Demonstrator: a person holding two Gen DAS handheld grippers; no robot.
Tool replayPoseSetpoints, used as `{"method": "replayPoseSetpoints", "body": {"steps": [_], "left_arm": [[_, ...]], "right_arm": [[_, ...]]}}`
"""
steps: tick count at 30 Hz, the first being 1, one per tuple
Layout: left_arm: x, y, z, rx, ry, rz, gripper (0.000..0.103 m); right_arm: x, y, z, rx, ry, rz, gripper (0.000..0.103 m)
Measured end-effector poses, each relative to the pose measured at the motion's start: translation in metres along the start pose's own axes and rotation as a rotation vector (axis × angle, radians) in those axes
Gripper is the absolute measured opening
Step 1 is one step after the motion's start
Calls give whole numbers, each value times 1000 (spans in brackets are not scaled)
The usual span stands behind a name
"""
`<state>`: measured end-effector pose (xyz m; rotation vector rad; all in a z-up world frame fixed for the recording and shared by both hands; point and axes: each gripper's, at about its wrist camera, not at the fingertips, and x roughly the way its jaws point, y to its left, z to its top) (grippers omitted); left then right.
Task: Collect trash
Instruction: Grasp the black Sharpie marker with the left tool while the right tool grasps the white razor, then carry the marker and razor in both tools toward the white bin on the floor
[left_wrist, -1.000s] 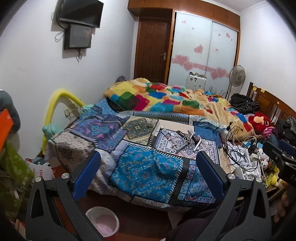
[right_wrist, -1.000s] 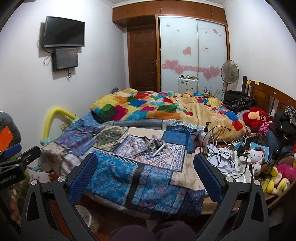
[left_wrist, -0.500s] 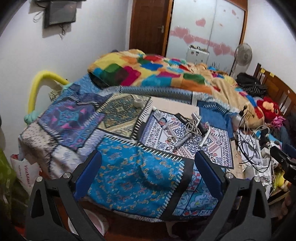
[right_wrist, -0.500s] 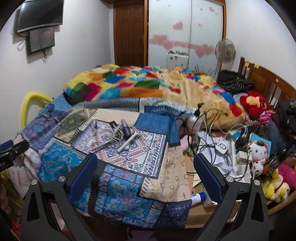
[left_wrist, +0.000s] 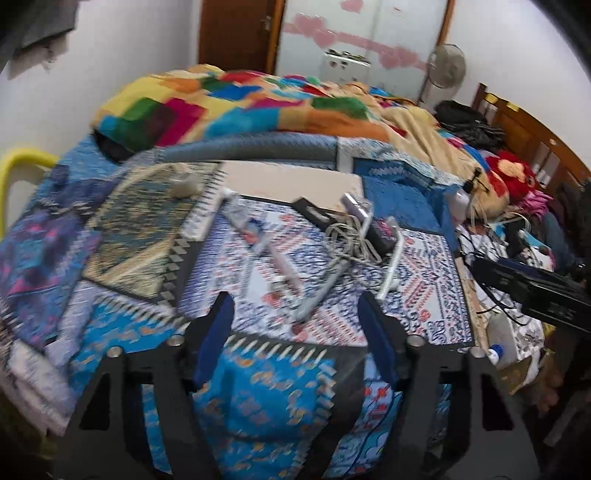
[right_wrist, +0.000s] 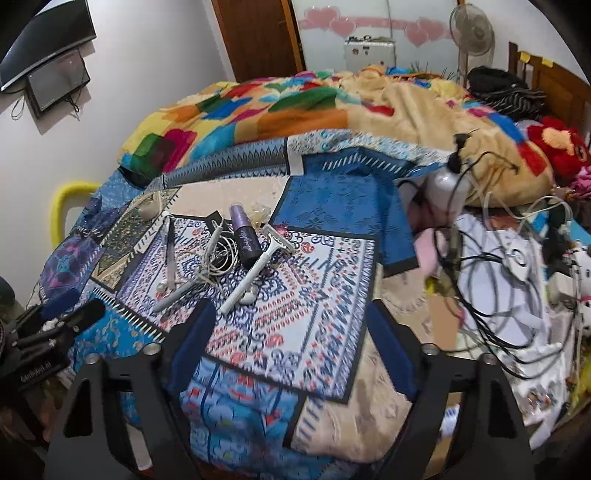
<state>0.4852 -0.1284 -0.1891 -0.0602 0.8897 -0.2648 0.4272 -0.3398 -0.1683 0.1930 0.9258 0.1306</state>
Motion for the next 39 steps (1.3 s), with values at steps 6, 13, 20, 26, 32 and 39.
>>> {"method": "replayPoseSetpoints", "body": {"steps": [6,13,20,26,32,39], "left_arm": [[45,-7,6,51,63,-57,39],[70,-16,3,111,105,-75,27],[75,-19,-3,128,129,-83,15],[51,-20,-7,88,103,-94,11],[29,-15,-25,61,110,-61,10],[34,-16,-54,76,200,-18,10]], "right_arm": [[48,-4,14,54,81,87,56],[91,-4,21,130,161,168,43],[103,1,23,129,163,171,24],[95,11,24,63,135,135,12],[81,9,17,-1,130,95,9],[73,7,-3,-65,162,51,9]]}}
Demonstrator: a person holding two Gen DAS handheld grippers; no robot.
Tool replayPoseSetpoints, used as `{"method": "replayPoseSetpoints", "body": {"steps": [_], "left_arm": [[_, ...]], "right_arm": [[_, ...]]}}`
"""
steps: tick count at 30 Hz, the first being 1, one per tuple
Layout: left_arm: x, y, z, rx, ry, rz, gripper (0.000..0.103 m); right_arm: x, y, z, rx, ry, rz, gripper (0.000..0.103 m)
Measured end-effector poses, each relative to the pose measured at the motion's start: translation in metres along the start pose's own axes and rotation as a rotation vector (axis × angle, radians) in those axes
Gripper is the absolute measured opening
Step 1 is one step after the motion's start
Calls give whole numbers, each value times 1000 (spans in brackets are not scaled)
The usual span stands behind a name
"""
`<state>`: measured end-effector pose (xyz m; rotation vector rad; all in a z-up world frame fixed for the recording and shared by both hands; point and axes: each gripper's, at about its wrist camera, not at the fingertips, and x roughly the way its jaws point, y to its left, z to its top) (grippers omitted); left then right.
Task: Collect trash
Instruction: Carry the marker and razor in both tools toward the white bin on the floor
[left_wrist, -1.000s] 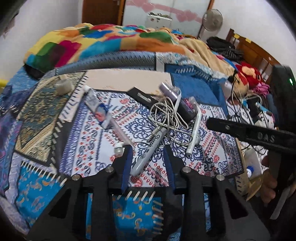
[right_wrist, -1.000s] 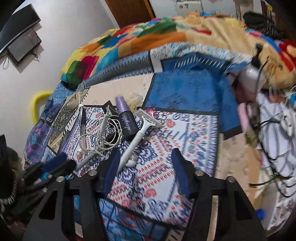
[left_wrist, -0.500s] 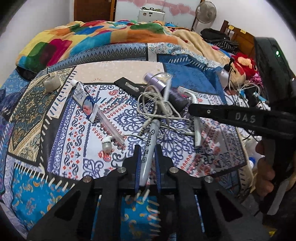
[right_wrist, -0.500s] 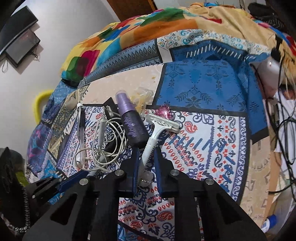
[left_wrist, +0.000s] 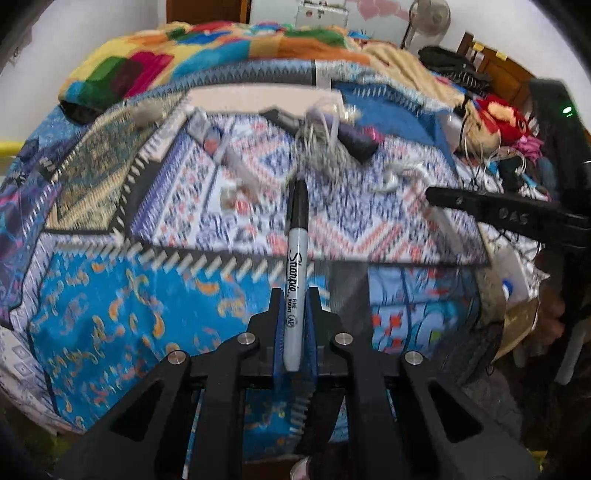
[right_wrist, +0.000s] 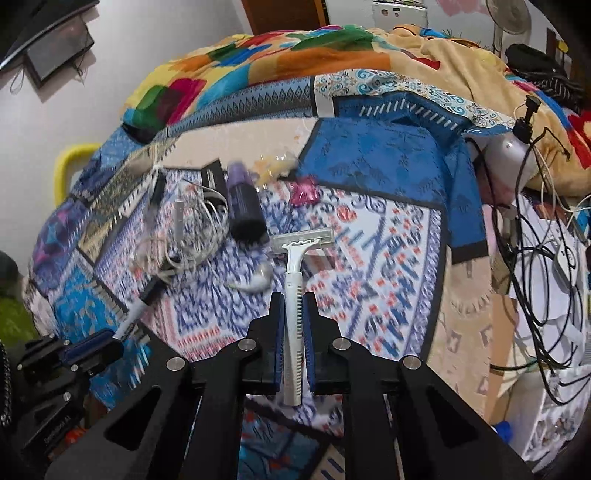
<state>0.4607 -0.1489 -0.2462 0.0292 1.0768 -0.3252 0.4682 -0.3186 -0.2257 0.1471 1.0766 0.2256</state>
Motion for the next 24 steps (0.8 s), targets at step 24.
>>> {"method": "replayPoseSetpoints", "body": {"steps": [24], "left_arm": [[6,-4,25,-43,-24,23,10]], "right_arm": [[-10,3,-14,-9,0,8,9]]}}
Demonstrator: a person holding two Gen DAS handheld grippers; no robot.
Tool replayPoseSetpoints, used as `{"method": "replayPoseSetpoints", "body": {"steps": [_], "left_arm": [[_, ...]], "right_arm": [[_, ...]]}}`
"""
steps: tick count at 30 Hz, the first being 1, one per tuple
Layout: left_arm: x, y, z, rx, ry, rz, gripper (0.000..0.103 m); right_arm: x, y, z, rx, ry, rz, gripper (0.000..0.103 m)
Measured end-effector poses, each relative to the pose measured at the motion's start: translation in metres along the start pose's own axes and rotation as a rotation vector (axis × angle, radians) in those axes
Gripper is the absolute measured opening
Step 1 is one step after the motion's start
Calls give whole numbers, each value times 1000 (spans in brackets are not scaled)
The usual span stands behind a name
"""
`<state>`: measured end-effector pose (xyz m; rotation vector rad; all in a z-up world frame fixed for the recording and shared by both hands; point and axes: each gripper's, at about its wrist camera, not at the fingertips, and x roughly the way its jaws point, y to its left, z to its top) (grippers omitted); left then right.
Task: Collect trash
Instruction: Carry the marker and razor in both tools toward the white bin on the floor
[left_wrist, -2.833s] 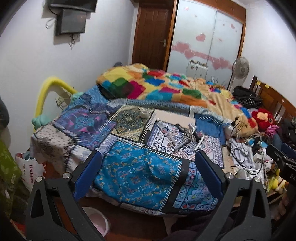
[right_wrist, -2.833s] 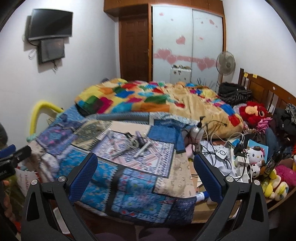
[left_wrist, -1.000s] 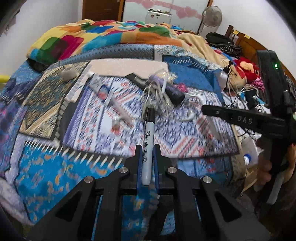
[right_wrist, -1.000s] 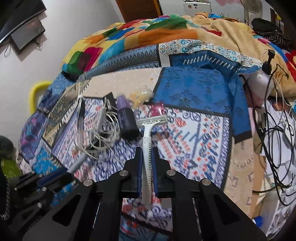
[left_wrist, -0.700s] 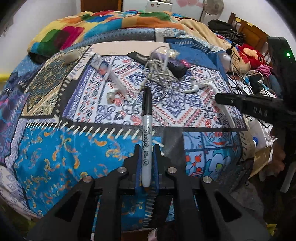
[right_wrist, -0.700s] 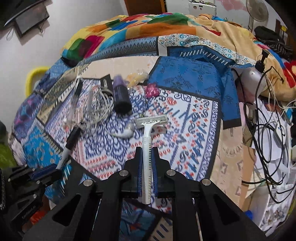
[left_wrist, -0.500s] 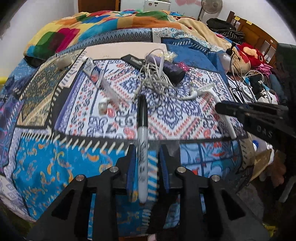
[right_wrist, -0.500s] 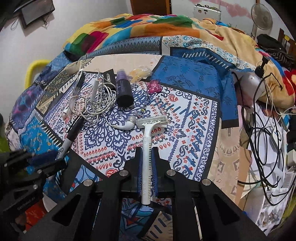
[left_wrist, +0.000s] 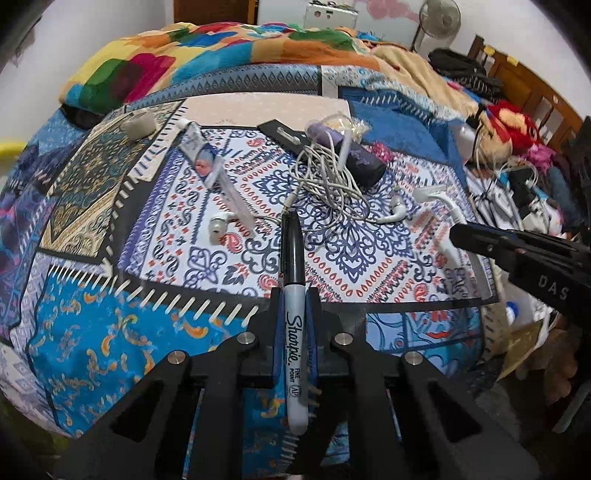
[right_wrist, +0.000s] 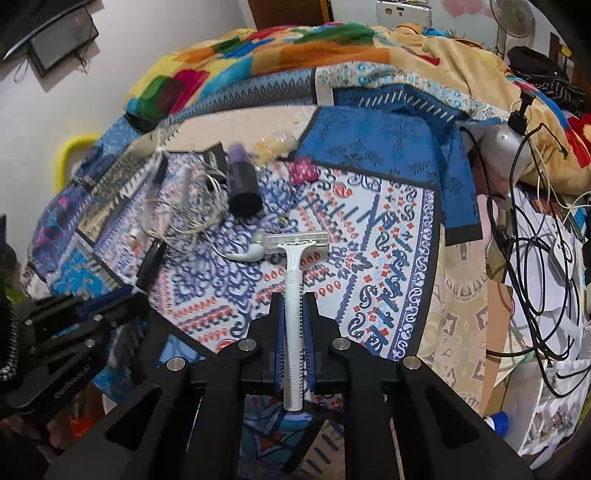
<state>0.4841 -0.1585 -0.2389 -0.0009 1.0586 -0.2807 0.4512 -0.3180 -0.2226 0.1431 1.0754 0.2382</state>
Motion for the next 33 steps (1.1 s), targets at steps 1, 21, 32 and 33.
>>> {"method": "replayPoseSetpoints", "body": {"steps": [1,21,32,33], "left_arm": [[-6,2,-1,-13,-7,-9,10],[-212,38,-45,-76,-298,50,10],[-302,97,-117,-166,-394,167,10],[-307,102,-124,-173,-396,176,10]], "right_arm": [[-6,2,1,-1,-14,-3,9],[-145,106,-4,-154,-238,54,9],[-177,193,-35,-282,-275,135,9],[-178,205,-39,-301,-274,145,9]]}}
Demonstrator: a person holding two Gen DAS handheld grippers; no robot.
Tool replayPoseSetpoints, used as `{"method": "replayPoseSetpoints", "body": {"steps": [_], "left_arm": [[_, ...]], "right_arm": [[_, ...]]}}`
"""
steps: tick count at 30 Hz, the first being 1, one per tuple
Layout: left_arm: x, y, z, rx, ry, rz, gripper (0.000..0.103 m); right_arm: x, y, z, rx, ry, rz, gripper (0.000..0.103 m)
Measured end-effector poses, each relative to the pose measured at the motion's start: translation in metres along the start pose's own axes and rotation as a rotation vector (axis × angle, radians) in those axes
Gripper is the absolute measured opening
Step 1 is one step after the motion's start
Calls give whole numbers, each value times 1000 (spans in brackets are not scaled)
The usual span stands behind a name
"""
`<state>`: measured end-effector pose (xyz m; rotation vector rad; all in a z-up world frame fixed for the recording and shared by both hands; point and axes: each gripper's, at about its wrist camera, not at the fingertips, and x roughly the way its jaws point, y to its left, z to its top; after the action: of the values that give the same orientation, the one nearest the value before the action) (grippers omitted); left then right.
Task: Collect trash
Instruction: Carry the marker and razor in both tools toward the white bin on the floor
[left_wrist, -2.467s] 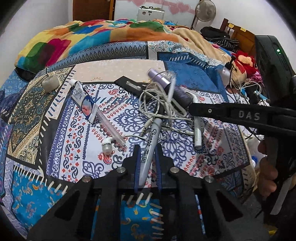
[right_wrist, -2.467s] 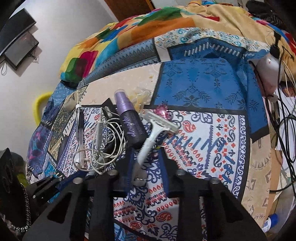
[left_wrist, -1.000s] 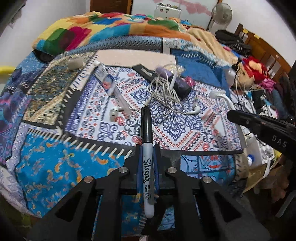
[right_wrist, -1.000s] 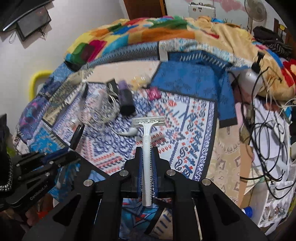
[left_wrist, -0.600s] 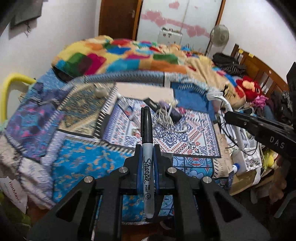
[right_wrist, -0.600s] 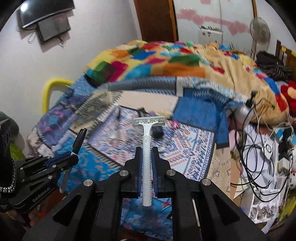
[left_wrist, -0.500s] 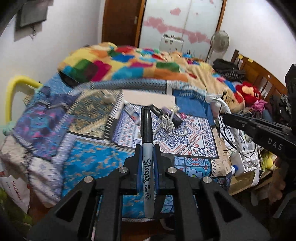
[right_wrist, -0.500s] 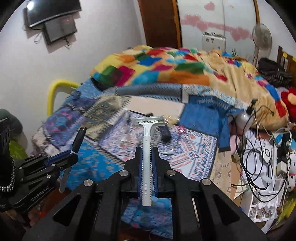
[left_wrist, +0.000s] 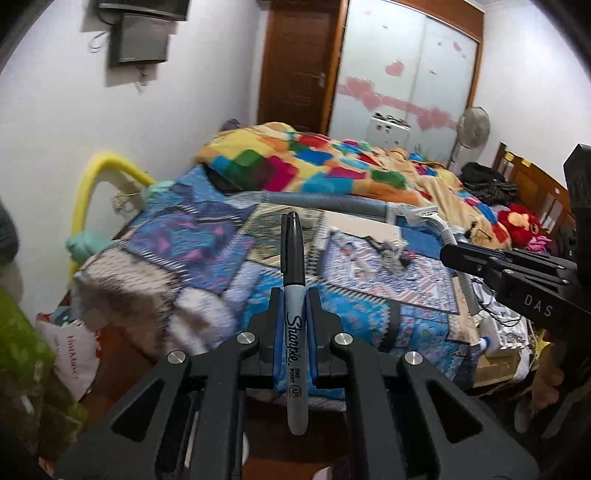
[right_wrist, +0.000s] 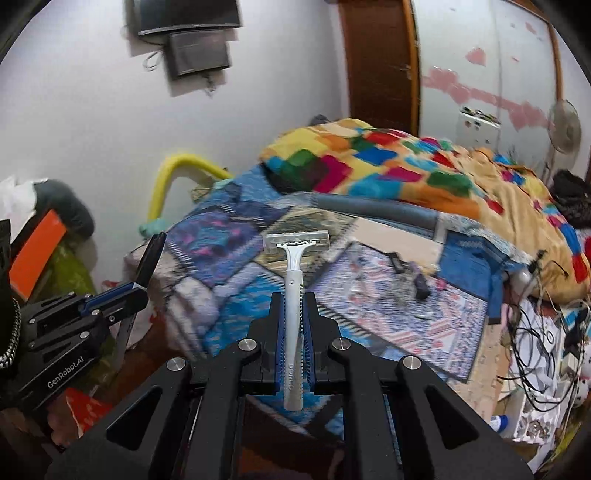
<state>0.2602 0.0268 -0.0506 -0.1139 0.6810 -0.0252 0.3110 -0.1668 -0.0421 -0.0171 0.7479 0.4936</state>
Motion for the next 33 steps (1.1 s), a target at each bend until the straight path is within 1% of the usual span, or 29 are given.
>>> {"method": "replayPoseSetpoints", "body": {"steps": [3,8,10,15,20,23,30,33], "left_arm": [[-20,26,-14,-22,-1,39,10],[-42,63,-36,-53,14,99,10],[-45,76,-43,-66,28,117,10],[-46,108,-73,-92,79,151,10],[-28,134,-110,-150,165,170,10],[-15,147,-130,-183,217,179,10],[20,173,-174,-279,336,186,10],[34,180,-195,-323,390,197,10]], "right_arm": [[2,27,-5,-36,4,28,9],[9,66,-13,-75,26,80,9],[16,83,-18,-96,45,103,9],[32,120,-31,-144,90,142,9],[52,150,-47,-183,148,170,9],[70,164,-58,-199,206,190,9],[122,188,-93,-227,368,227,9],[146,196,-110,-232,451,245,9]]}}
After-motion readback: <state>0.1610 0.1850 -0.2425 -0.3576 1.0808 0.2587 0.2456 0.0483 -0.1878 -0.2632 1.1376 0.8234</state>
